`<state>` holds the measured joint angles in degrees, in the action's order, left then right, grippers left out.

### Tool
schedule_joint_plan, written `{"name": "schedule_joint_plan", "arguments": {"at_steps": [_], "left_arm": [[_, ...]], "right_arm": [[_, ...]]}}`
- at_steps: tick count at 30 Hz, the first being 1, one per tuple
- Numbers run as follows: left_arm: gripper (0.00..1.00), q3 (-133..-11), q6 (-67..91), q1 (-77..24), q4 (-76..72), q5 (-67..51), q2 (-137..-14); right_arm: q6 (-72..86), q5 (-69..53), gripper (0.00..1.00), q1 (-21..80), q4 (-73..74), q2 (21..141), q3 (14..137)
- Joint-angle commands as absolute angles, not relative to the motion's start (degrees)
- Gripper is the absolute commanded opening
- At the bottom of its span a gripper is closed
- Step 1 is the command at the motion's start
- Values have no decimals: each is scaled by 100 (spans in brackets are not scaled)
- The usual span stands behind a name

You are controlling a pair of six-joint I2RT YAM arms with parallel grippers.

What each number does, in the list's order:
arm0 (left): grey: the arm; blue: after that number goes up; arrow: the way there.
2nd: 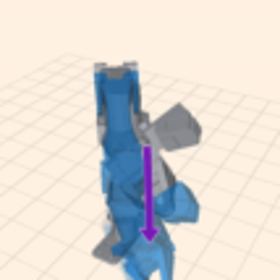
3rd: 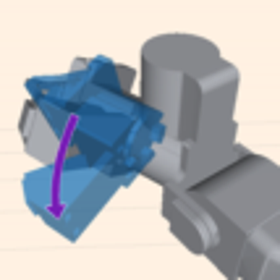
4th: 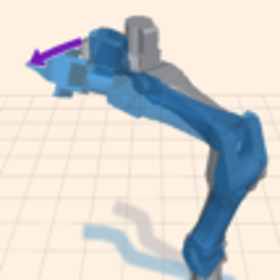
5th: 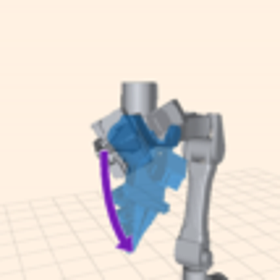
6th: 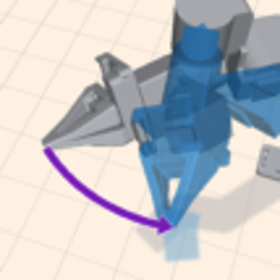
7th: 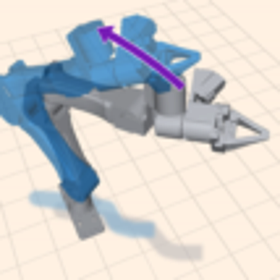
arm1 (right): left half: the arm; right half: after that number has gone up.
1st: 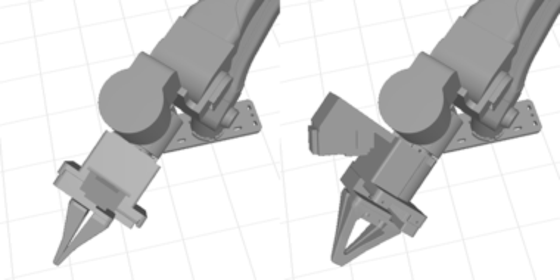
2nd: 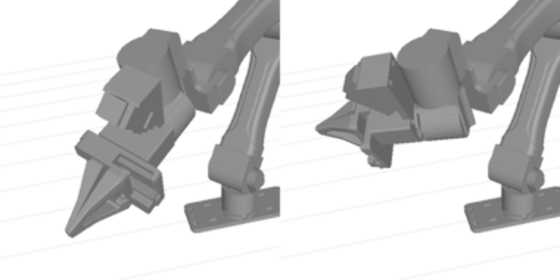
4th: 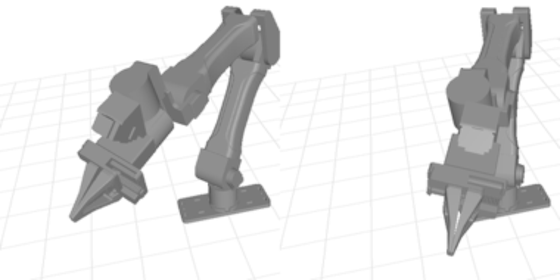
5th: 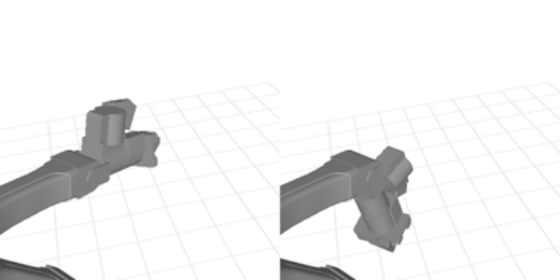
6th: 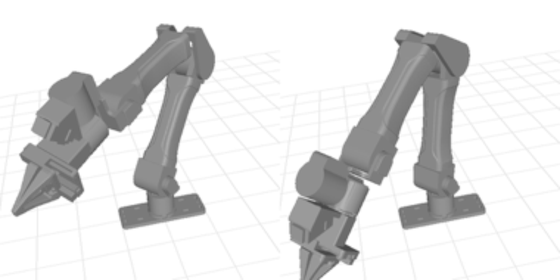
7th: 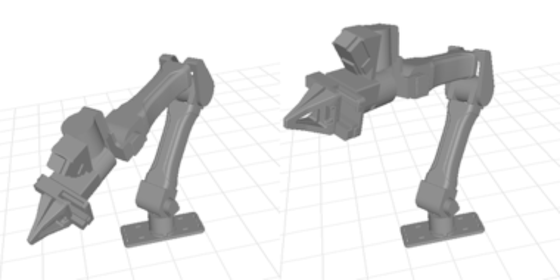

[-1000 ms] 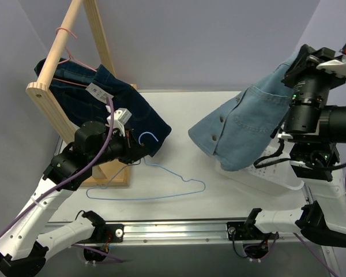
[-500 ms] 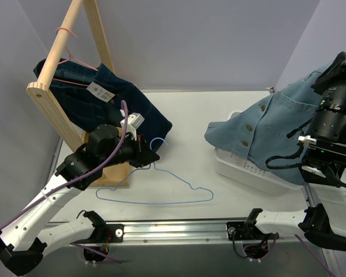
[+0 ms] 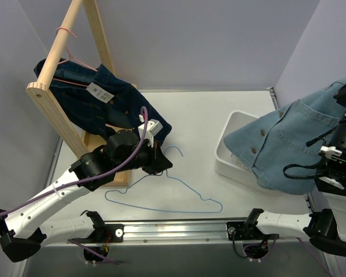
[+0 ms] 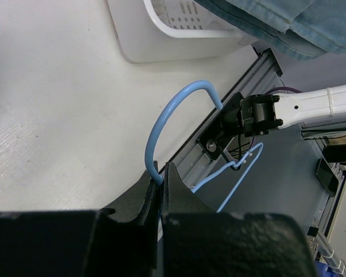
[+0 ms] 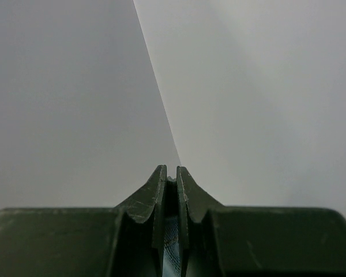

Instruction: Remove the skirt from the hanger

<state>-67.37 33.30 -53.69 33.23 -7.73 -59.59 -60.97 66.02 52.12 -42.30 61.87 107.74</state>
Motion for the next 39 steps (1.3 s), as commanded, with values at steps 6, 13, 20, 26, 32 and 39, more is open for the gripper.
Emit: {"name": "schedule_joint_plan", "arguments": {"at_steps": [6, 13, 20, 26, 32, 39], "left_arm": [[2, -7435, 3164, -5458, 3321, -475, -6327], [2, -7655, 3330, -5458, 3682, -457, -6117], [2, -8191, 3752, -5511, 4640, -589, -6047], [2, -8490, 4191, -5520, 5062, -466, -6406], [2, -8956, 4184, -5555, 5002, -326, -7101], [2, -8175, 3824, -5660, 3851, 343, -6786]], "right_arm": [[-6355, 6390, 0, 5317, -4597, 6047, 10477], [-5653, 6512, 0, 5370, -4123, 6292, 9624], [-2290, 6030, 0, 3732, -491, 7005, 9897], [-1266, 6266, 0, 3261, -36, 6268, 8827], [-957, 6635, 0, 3094, 703, 5328, 8079], [-2130, 7620, 0, 2831, -286, 4291, 6279]]}}
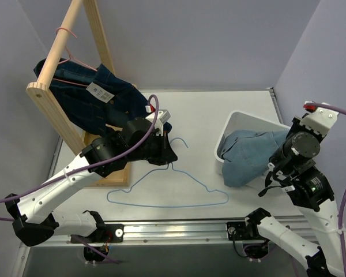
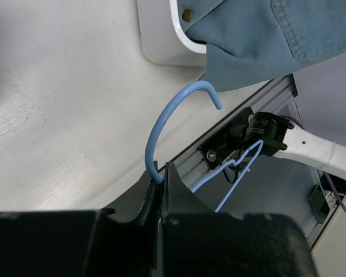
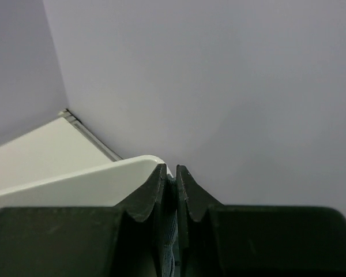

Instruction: Remove the skirt from the hanger

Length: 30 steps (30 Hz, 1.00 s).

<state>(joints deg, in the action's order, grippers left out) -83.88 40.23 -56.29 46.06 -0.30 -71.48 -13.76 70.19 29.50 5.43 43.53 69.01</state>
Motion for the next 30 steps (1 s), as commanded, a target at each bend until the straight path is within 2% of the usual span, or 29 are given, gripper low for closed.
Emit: {"name": "schedule_joint_plan", "arguments": {"at_steps": [1, 4, 6, 12, 17, 26, 30], "left_arm": [[2, -8087, 3832, -5660, 3806, 343, -6750], [2, -7990, 3955, -5765, 3841, 80, -6733], [2, -7910, 3964, -5958, 3885, 123, -6619], [2, -7682, 4288, -6512, 4218, 430, -5986], [2, -7488, 4447, -6609, 4368, 484, -5555], [2, -7664, 4157, -6636, 4456, 378, -5713], [2, -7725, 4105, -6627, 4421, 290, -5783]], "right_arm": [[-2266, 7403, 0, 2778, -586, 4237, 6232], [-2784, 7058, 0, 2646, -1498, 4464, 6485], [-3014, 6796, 0, 2514, -1748, 5076, 6818], [-3162, 6486, 0, 1636, -1651, 7010, 8928], [-2982, 6355, 0, 1170, -1416, 7593, 10035], [-1610, 5564, 0, 817, -115, 8007, 10424], [-636, 5256, 0, 931, 868, 7500, 9968]]}}
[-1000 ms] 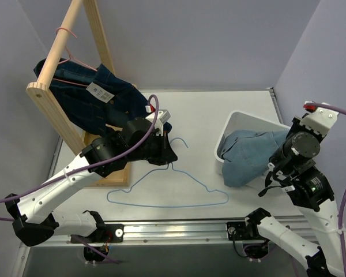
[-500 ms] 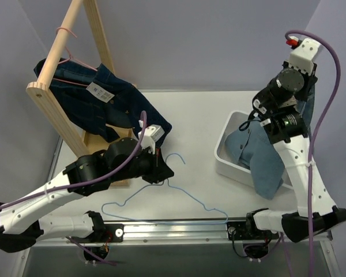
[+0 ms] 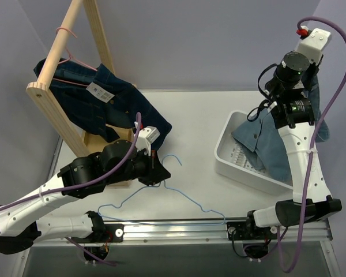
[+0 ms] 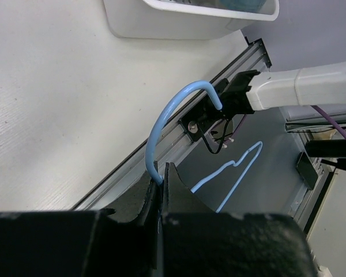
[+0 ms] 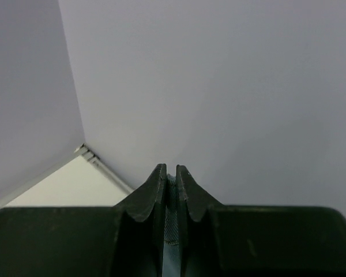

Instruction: Remove the skirt from the hanger

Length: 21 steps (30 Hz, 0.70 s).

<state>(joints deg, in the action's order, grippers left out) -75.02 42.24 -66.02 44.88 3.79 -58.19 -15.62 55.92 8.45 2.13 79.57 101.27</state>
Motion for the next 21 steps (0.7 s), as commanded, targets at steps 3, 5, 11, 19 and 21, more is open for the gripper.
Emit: {"name": "schedule_joint_plan", "arguments": {"at_steps": [3, 5, 11, 19, 21], "left_arm": [[2, -7726, 4087, -6636, 4368, 264, -5792], [2, -7726, 4078, -6636, 4290, 237, -5836], [2, -7656, 3999, -6662, 4079, 228, -5915], [2, -7874, 3894, -6662, 4121, 439, -6029], [2, -8024, 3859, -6662, 4183, 501, -6064]], "right_arm": [[498, 5045, 0, 1368, 1195, 6413, 8652], [1313, 5001, 0, 1686, 1536, 5935, 7801], [2732, 3685, 0, 2013, 2838, 4792, 6646], [3489, 3487, 0, 2083, 4032, 4744, 6484], [3420, 3402, 2, 2074, 4358, 5289, 6985]]}}
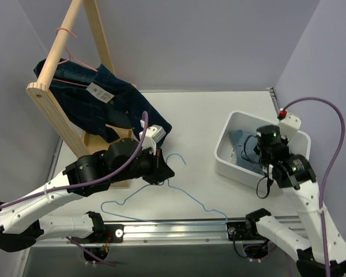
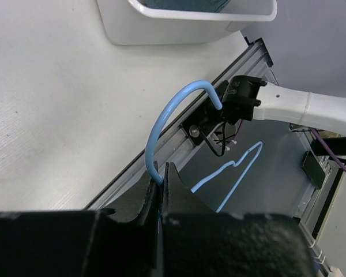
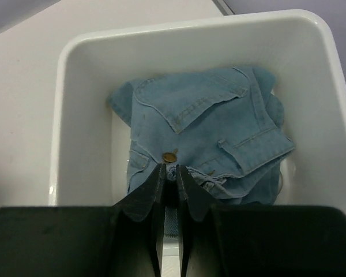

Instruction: Remove the skirt from the hanger

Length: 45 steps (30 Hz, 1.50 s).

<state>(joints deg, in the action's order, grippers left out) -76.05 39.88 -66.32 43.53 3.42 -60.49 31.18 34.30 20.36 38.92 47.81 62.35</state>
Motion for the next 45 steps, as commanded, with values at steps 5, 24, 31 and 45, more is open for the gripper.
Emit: {"name": "schedule_joint_plan", "arguments": {"at_steps": [5, 24, 31, 45], "left_arm": [[2, -8156, 3815, -6662, 4333, 589, -6038], [2, -9114, 3068, -6636, 4983, 1089, -6266], [2, -9957, 2699, -6057, 5089, 546, -6662], [2, -10608, 2610, -5265, 5370, -157, -6715]], "right_arm": [[3471, 2734, 59, 2066, 4491, 5924, 6944], [2093, -875, 93, 2039, 3965, 4860, 7128], [1872, -3444, 81, 2039, 3507, 4325, 6830], [2391, -5432, 70, 2039, 2795, 3630, 6117]]}}
